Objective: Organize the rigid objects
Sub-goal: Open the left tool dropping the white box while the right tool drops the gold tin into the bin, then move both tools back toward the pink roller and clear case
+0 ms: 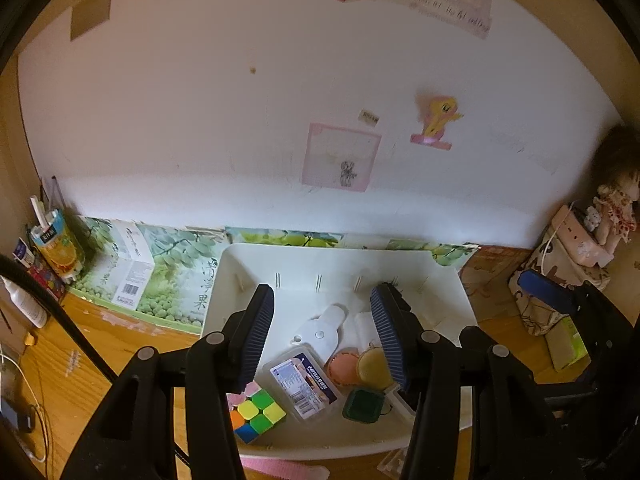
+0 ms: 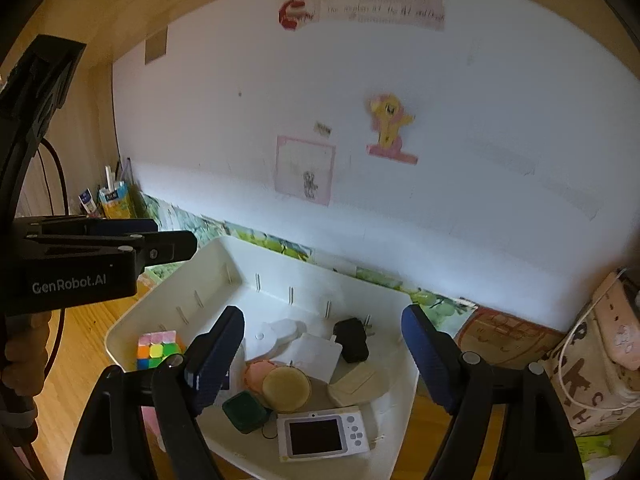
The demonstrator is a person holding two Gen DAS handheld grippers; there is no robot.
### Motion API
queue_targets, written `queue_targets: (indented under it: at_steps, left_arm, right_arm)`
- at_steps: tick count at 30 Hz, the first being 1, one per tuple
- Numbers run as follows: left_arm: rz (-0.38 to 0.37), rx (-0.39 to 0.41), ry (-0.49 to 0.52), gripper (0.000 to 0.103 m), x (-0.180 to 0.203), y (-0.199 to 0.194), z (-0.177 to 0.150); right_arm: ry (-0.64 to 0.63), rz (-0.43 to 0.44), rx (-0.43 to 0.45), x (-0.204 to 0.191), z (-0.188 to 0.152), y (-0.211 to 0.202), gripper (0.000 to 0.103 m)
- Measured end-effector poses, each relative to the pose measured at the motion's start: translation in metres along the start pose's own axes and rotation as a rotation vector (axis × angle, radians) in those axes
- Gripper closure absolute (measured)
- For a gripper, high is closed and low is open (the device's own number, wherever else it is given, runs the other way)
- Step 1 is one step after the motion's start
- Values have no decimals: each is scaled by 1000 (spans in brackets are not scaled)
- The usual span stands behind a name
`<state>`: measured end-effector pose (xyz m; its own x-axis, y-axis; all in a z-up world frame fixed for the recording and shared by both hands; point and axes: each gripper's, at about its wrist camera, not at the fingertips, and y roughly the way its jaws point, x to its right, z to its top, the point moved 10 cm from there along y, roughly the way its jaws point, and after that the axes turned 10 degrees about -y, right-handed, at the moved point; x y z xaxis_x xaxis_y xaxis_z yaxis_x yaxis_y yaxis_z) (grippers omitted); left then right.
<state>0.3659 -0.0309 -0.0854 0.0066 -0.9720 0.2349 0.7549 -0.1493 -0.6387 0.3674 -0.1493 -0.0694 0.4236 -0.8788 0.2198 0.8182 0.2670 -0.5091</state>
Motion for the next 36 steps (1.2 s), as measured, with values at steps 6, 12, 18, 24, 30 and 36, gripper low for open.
queue_targets:
  at_steps: [6,12,18,24,30,36]
  left_arm:
    - [-1,46,2,44,2,-34,2]
    - [7,101,4,37,1,-74,1]
    - [9,164,11,32,-3,-112,-3]
    - [20,212,-2,23,-10,-145,-14]
    - [46,231,-20,21,-26,-166,-30]
    - [71,199,-46,20,-44,-164,-51]
  right_arm:
    - [34,-7,44,0,9,-27,21]
    - [66,-5,91,0,16,-58,21]
    - [125,-20,134,4,17,-89,20]
    - [207,-60,149,10,6,-111,20]
    - [297,-43,132,15,-9,-121,20]
    - [369,-27,94,16,-31,-121,20]
